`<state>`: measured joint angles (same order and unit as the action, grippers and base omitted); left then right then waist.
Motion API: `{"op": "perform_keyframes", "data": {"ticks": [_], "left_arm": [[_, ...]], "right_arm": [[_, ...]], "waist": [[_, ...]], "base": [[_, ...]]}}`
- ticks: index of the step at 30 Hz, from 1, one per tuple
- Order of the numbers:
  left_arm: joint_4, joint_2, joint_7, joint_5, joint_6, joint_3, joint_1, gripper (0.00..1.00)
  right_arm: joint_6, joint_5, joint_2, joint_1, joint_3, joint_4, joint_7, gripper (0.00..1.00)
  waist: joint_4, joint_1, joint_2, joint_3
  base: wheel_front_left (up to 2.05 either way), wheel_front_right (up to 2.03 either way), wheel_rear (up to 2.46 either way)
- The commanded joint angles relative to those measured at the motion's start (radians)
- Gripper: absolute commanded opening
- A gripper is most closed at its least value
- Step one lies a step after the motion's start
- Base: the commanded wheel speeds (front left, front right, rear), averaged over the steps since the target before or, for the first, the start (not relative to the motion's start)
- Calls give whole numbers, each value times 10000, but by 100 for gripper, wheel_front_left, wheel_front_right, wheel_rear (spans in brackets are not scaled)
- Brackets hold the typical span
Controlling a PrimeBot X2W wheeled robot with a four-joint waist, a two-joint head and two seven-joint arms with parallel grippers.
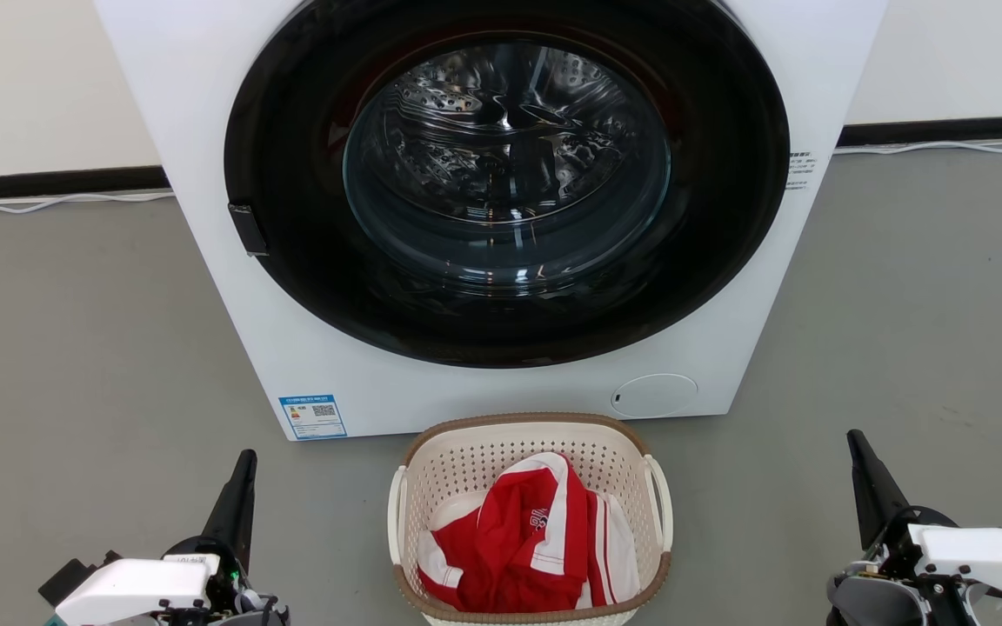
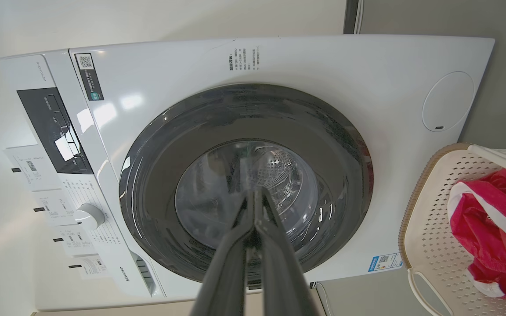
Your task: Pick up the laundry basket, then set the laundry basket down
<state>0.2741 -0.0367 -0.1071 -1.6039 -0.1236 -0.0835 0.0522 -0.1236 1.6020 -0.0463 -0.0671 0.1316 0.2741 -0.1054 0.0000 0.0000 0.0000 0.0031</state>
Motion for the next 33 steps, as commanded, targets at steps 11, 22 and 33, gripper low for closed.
{"op": "perform_keyframes", "data": {"ticks": [11,22,33], "left_arm": [[-292,-135,-59,-50,-71,-299,557,0],[-292,-135,-59,-50,-71,-299,557,0],[-292,-135,-58,-50,-71,-299,557,0]], "right_arm": [[-71,69,-39,-408,-182,-294,-76,0],[-71,70,-39,-408,-182,-294,-76,0],[-71,70,-39,-408,-182,-294,-76,0]], "waist": [[0,0,0,0],[0,0,0,0],[0,0,0,0]], "base": [[0,0,0],[0,0,0],[0,0,0]]}}
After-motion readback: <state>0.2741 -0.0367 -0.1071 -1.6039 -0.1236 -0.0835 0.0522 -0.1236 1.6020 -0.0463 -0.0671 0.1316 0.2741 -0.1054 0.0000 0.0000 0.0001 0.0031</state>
